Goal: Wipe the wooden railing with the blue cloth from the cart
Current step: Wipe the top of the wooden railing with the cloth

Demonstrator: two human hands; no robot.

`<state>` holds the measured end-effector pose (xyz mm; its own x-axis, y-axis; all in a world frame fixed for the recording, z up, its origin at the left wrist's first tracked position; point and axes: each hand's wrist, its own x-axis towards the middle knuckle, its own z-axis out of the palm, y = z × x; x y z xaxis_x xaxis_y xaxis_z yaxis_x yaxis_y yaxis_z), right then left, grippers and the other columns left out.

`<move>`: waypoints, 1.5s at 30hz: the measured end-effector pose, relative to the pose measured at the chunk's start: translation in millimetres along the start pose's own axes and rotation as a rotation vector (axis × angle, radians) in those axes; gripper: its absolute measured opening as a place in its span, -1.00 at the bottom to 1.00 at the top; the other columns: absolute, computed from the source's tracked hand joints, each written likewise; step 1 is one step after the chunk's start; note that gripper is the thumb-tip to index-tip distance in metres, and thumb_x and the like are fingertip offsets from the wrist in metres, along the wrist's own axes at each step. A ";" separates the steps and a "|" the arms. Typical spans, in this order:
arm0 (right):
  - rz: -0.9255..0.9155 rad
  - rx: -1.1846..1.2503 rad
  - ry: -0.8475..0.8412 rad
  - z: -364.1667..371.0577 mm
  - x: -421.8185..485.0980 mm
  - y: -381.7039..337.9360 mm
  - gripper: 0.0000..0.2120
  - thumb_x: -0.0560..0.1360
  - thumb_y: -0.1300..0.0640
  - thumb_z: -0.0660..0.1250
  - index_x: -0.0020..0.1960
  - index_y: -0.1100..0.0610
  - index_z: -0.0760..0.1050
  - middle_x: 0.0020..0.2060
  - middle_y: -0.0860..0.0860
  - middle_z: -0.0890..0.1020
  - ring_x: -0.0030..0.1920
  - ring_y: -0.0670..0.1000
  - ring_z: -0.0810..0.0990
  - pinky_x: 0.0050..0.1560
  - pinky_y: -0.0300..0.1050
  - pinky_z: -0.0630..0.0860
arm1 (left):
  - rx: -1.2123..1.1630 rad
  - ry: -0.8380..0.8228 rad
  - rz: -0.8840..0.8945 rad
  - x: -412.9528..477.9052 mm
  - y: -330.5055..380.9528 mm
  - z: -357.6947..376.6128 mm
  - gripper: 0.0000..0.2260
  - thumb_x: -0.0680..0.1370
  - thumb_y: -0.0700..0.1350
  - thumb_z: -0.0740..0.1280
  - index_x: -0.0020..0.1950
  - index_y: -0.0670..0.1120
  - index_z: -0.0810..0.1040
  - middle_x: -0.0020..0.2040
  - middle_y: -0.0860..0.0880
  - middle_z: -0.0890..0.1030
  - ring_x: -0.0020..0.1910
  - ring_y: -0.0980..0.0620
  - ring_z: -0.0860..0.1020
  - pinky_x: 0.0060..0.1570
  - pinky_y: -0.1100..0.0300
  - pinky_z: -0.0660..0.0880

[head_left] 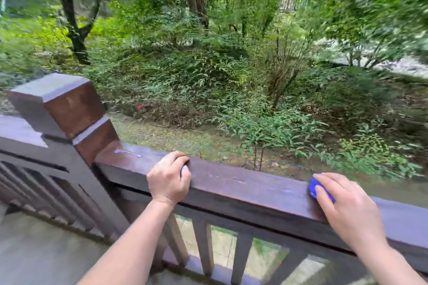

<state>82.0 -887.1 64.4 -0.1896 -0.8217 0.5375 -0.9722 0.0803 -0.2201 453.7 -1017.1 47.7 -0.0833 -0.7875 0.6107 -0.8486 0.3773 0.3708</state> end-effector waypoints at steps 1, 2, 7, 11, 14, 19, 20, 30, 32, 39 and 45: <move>0.062 -0.012 0.027 1.0 0.9 -4.3 -0.59 0.50 -0.09 0.10 0.12 0.03 0.62 0.10 0.01 0.66 0.00 0.16 0.60 0.01 0.03 0.54 | 0.013 0.001 -0.003 -0.6 0.1 0.0 -0.71 0.48 -0.06 0.16 -0.04 -0.03 0.68 0.03 0.02 0.69 -0.01 -0.07 0.66 -0.15 0.04 0.60; 0.065 -0.022 0.063 2.1 -0.3 -15.0 -0.62 0.51 -0.06 0.12 0.11 0.06 0.62 0.09 0.04 0.66 -0.01 0.18 0.60 0.02 0.02 0.52 | 0.026 0.002 -0.012 -1.0 0.7 0.2 -0.70 0.48 -0.05 0.15 -0.04 -0.02 0.68 0.03 0.02 0.69 -0.01 -0.06 0.66 -0.16 0.07 0.59; -0.225 0.040 0.003 0.1 -19.6 -27.0 -0.70 0.54 0.00 0.23 0.17 0.06 0.61 0.17 0.03 0.64 0.10 0.09 0.59 0.09 -0.01 0.54 | 0.064 -0.039 -0.047 -0.8 1.8 0.5 -0.68 0.49 -0.01 0.11 -0.03 0.00 0.65 0.05 0.03 0.66 -0.01 -0.09 0.63 -0.21 0.07 0.55; 0.119 0.011 0.050 -11.0 -10.3 21.1 -0.76 0.52 0.12 0.34 0.16 0.10 0.62 0.14 0.09 0.66 0.04 0.21 0.61 0.05 0.07 0.55 | 0.093 -0.039 -0.055 0.2 3.7 0.4 -0.67 0.48 0.01 0.09 -0.03 0.01 0.64 0.06 0.02 0.65 0.00 -0.10 0.61 -0.22 0.07 0.52; 0.230 0.009 0.107 -1.7 -7.2 -7.9 -0.76 0.53 0.09 0.28 0.11 0.10 0.63 0.11 0.11 0.67 0.01 0.23 0.60 0.06 0.06 0.52 | 0.098 -0.022 -0.054 -0.7 4.8 0.8 -0.67 0.48 0.01 0.09 -0.03 0.01 0.64 0.06 0.02 0.65 0.00 -0.10 0.61 -0.23 0.07 0.51; -0.165 0.080 -0.019 -0.8 -19.7 -38.3 -0.72 0.54 -0.03 0.23 0.18 0.00 0.59 0.18 -0.03 0.64 0.11 0.07 0.60 0.07 -0.02 0.58 | 0.096 -0.019 -0.048 0.0 4.3 1.0 -0.67 0.47 0.00 0.09 -0.04 0.01 0.64 0.05 0.01 0.65 -0.01 -0.11 0.61 -0.25 0.08 0.50; -0.141 0.070 -0.026 -3.3 -16.6 -25.3 -0.72 0.54 -0.04 0.24 0.20 -0.02 0.58 0.19 -0.05 0.63 0.12 0.05 0.59 0.06 -0.03 0.58 | 0.097 -0.018 -0.048 -0.6 4.2 1.4 -0.67 0.47 0.00 0.09 -0.04 0.01 0.64 0.05 0.01 0.65 -0.01 -0.11 0.61 -0.25 0.08 0.50; -0.187 0.100 -0.062 11.5 -10.8 -73.9 -0.70 0.55 -0.06 0.24 0.19 0.01 0.59 0.18 0.03 0.64 0.13 0.09 0.60 0.14 -0.04 0.55 | 0.120 -0.033 -0.046 0.4 5.9 0.9 -0.66 0.47 0.01 0.07 -0.04 0.01 0.63 0.06 0.00 0.63 0.01 -0.12 0.60 -0.27 0.07 0.48; -0.230 0.111 -0.076 5.9 -11.9 -51.3 -0.66 0.54 -0.11 0.20 0.21 -0.02 0.58 0.20 -0.01 0.63 0.15 0.06 0.60 0.13 -0.06 0.57 | 0.128 -0.032 -0.047 0.9 4.7 1.4 -0.66 0.48 0.01 0.07 -0.04 0.00 0.63 0.05 0.00 0.63 0.00 -0.12 0.60 -0.28 0.07 0.47; 0.008 0.138 -0.116 26.0 12.1 -102.1 -0.70 0.57 -0.07 0.23 0.19 0.04 0.57 0.17 0.03 0.63 0.13 0.15 0.57 0.17 0.00 0.51 | 0.115 -0.050 -0.051 -0.4 9.9 -3.0 -0.64 0.47 0.00 0.08 -0.05 -0.03 0.65 0.05 -0.03 0.64 0.02 -0.14 0.60 -0.21 0.03 0.53; -0.266 0.113 -0.166 22.6 -0.1 -82.7 -0.62 0.55 -0.12 0.19 0.27 0.00 0.53 0.24 -0.01 0.61 0.19 0.07 0.59 0.16 -0.04 0.55 | 0.105 -0.059 -0.059 -0.6 10.0 -4.1 -0.65 0.46 -0.01 0.08 -0.06 -0.03 0.65 0.04 0.00 0.64 0.00 -0.12 0.60 -0.22 0.05 0.53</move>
<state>165.5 -906.3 64.2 0.1027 -0.8872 0.4499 -0.9615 -0.2045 -0.1838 447.4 -1010.9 53.8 -0.0593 -0.8351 0.5468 -0.9028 0.2786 0.3276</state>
